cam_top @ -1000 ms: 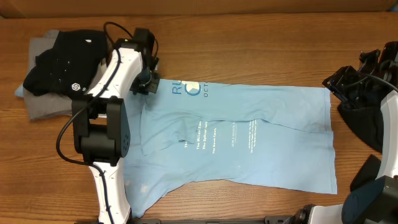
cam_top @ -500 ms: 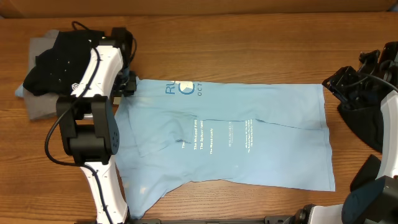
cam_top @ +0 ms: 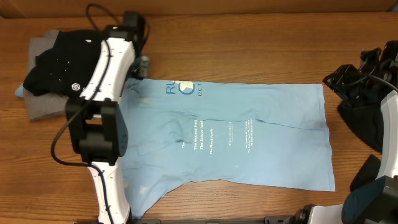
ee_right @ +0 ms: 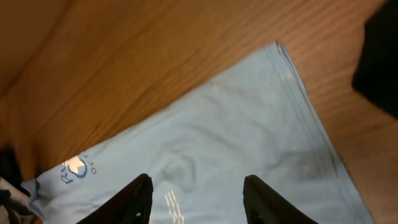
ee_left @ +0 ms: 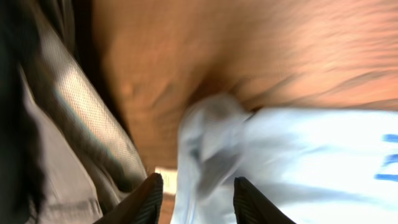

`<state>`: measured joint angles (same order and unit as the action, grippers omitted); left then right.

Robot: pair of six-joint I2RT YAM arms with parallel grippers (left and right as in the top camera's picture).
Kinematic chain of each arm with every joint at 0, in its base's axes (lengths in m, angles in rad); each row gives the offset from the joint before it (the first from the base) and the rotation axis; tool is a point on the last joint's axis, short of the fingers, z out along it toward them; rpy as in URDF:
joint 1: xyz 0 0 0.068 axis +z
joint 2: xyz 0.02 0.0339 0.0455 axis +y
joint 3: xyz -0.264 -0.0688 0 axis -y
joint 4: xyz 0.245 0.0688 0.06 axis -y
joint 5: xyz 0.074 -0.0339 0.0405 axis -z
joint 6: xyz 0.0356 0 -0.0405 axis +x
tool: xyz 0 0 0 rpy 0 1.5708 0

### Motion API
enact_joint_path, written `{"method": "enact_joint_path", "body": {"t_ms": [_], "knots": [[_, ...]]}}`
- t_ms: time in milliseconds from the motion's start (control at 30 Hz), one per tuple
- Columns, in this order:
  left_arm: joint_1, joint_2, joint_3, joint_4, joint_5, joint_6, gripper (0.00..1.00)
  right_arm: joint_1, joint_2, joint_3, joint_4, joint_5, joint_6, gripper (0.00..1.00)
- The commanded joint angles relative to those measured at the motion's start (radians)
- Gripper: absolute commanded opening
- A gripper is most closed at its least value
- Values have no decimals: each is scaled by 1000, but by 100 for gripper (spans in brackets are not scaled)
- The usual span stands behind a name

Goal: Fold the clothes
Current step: 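Lower the right gripper to the shirt's upper-right corner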

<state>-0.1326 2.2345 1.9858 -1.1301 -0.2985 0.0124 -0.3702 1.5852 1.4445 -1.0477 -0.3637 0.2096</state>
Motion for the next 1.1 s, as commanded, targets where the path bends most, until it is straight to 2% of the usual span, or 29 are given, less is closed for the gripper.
{"method": "enact_joint_path", "body": {"t_ms": [0,133,200,367,533,800,933,1067], "knots": [[-35,9,21,12,-76,60,44,13,5,-25,57,-47,-1,47],[-34,9,21,11,-73,22,45,53,53,-50,122,-29,4,33],[-26,10,21,9,-61,11,47,76,99,-58,157,-3,4,30],[-9,10,21,8,-30,10,50,102,252,-60,288,92,89,14],[-3,10,21,0,-14,11,55,94,386,-60,396,234,163,10],[-3,10,21,-13,-15,10,56,82,547,-60,446,268,163,9],[-3,10,21,-8,-14,11,62,72,589,-60,442,404,226,6],[-3,20,19,10,5,93,66,31,594,-60,402,422,323,6]]}}
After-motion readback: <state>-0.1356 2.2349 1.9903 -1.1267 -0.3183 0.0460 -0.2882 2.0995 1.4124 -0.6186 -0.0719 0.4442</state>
